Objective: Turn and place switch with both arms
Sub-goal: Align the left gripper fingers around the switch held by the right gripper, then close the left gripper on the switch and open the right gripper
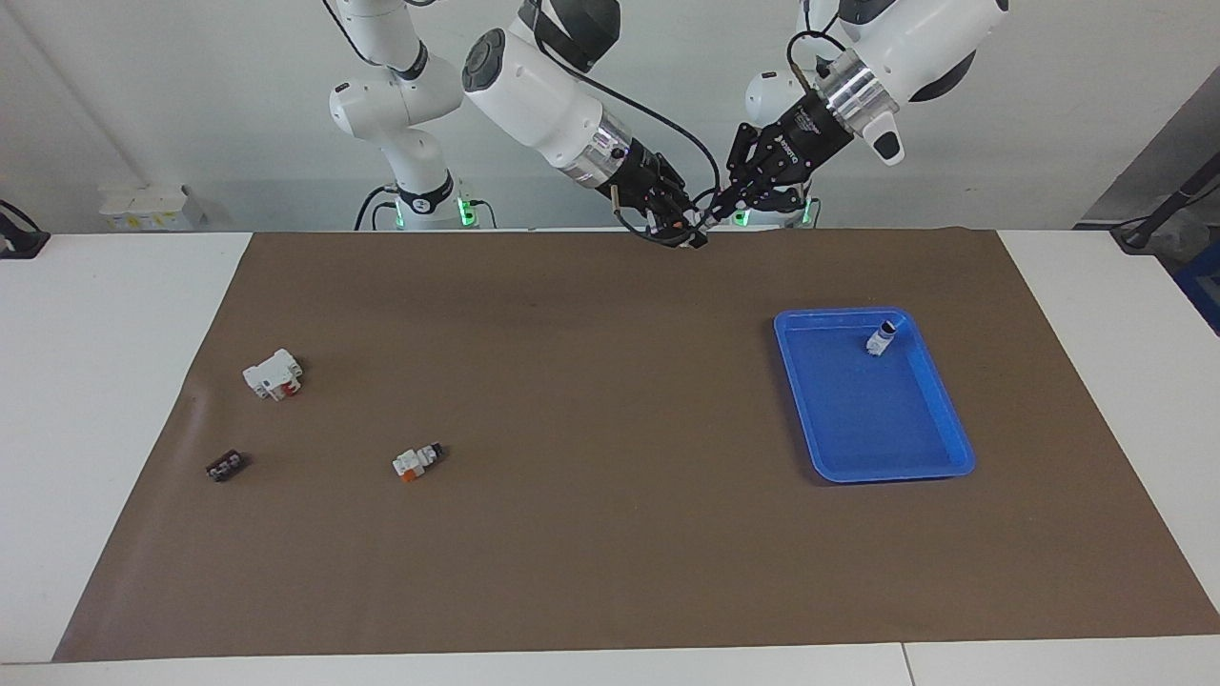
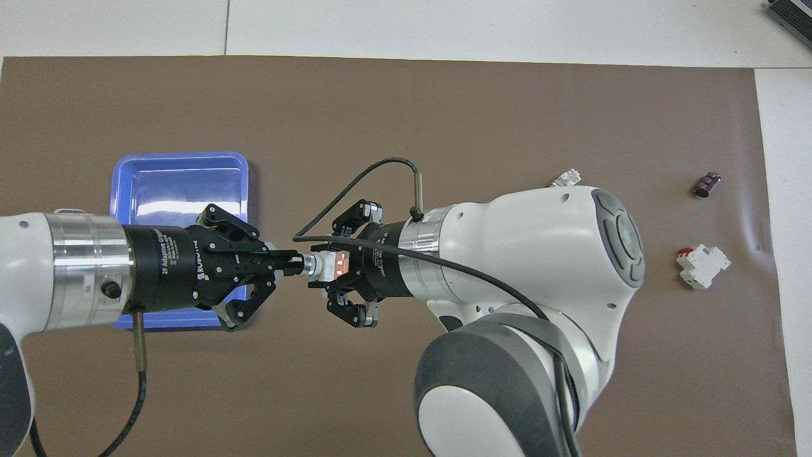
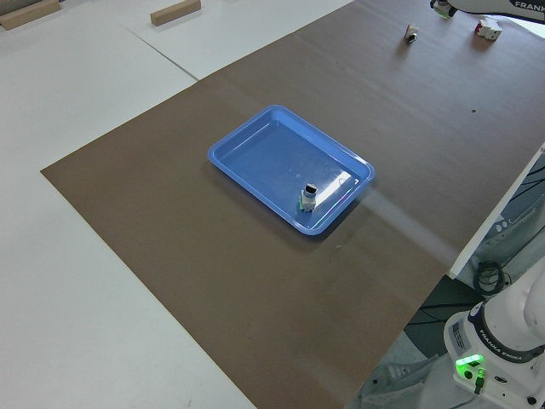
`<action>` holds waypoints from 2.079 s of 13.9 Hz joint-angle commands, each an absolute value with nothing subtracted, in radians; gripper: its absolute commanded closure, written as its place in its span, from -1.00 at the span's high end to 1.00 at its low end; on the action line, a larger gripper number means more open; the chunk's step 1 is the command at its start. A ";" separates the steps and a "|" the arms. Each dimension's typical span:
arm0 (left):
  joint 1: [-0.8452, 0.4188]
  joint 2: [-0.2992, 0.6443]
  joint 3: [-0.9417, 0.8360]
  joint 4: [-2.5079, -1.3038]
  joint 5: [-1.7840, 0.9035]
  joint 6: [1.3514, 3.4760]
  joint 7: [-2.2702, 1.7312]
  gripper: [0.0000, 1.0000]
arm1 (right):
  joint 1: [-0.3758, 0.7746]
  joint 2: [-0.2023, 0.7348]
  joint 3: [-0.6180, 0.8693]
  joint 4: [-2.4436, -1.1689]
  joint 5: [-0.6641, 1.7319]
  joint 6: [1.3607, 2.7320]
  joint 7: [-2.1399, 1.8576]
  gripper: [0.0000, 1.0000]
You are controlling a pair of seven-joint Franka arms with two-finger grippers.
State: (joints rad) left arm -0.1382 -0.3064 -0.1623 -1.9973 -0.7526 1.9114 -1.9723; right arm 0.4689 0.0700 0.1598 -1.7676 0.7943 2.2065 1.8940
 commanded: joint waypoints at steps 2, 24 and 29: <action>-0.152 -0.345 -0.160 -2.034 -0.753 1.950 -1.761 -1.00 | 0.465 0.063 0.166 -1.775 0.798 2.207 1.910 -1.00; -0.141 -0.400 -0.121 -2.100 -0.765 1.752 -0.609 -1.00 | 0.465 0.063 0.166 -1.775 0.798 2.207 1.911 -1.00; -0.140 -0.399 -0.091 -2.094 -0.782 1.706 -0.525 -1.00 | 0.465 0.063 0.166 -1.773 0.798 2.201 1.911 -1.00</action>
